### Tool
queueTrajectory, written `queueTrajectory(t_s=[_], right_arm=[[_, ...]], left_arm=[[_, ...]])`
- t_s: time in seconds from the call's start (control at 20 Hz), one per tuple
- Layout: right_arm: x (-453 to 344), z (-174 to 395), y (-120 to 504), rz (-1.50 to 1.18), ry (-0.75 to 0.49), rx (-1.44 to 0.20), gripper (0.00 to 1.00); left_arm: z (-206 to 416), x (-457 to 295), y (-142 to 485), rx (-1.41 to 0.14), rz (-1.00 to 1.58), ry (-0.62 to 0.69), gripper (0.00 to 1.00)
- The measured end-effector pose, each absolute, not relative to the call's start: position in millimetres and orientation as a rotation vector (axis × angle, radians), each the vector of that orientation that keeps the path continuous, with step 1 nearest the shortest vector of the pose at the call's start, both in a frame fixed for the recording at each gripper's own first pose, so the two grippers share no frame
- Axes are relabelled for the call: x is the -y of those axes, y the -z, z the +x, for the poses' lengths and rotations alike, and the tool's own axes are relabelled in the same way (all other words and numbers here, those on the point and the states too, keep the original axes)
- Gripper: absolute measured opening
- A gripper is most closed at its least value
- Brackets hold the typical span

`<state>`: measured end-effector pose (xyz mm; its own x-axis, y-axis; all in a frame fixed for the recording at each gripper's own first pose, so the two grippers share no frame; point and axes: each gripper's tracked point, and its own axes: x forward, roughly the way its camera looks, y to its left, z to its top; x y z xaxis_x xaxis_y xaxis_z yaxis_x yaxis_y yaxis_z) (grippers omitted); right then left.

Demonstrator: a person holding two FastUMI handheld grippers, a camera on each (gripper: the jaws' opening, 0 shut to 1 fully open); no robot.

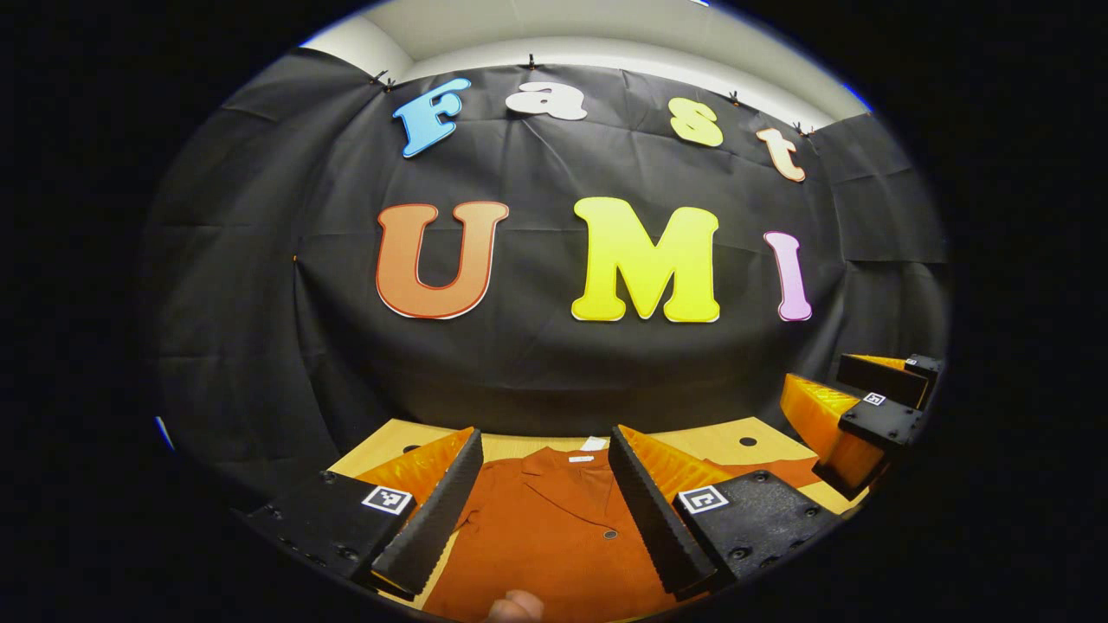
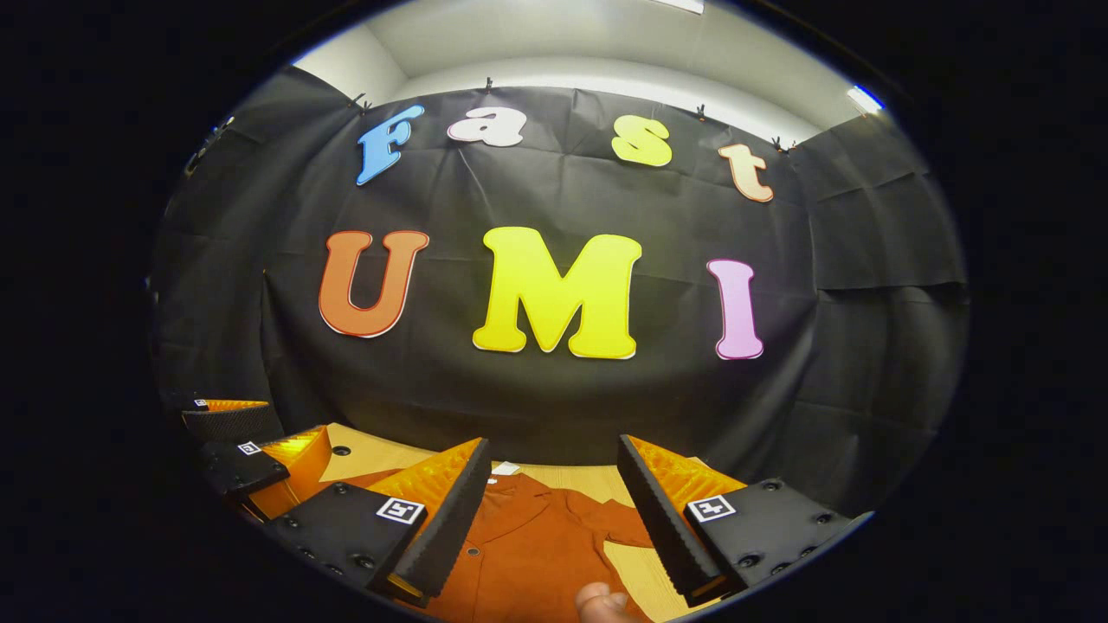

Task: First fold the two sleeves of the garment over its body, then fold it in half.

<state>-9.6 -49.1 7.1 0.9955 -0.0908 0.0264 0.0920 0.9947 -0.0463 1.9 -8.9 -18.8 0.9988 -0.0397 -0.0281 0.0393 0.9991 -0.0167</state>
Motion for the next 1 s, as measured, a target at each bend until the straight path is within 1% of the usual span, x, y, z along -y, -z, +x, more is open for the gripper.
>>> queueTrajectory(t_s=[0.15, 0.2, 0.3, 0.35, 0.4, 0.45, 0.5, 0.55, 0.7, 0.9, 1.0], right_arm=[[57, -10, -3, -0.045, 0.105, 0.018, 0.94], [62, -9, -2, -0.038, 0.114, 0.013, 0.94], [76, -7, -1, -0.031, 0.129, 0.009, 0.94], [89, -4, -1, -0.031, 0.145, 0.008, 0.94], [103, -1, -1, -0.025, 0.163, 0.005, 0.94], [120, 4, 2, -0.018, 0.191, -0.002, 0.93], [141, 8, 6, -0.013, 0.223, -0.014, 0.93], [163, 13, 11, -0.004, 0.254, -0.026, 0.93], [233, 30, 28, 0.069, 0.315, -0.074, 0.94], [340, 57, 81, 0.067, 0.423, -0.231, 0.92], [390, 67, 108, 0.055, 0.474, -0.317, 0.94]], left_arm=[[0, 11, 26, -0.043, -0.018, 0.042, 1.00], [-1, 12, 29, -0.050, -0.020, 0.043, 0.96], [-4, 14, 34, -0.066, -0.018, 0.040, 0.96], [-4, 15, 35, -0.073, -0.019, 0.036, 1.00], [-6, 16, 37, -0.077, -0.021, 0.031, 0.96], [-7, 18, 38, -0.081, -0.024, 0.027, 0.95], [-10, 22, 39, -0.082, -0.030, 0.026, 1.00], [-11, 25, 39, -0.080, -0.042, 0.026, 0.95], [-15, 47, 51, -0.126, -0.069, 0.039, 0.95], [-14, 58, 60, -0.182, -0.058, -0.029, 0.95], [-13, 69, 68, -0.208, -0.029, -0.052, 0.95]])
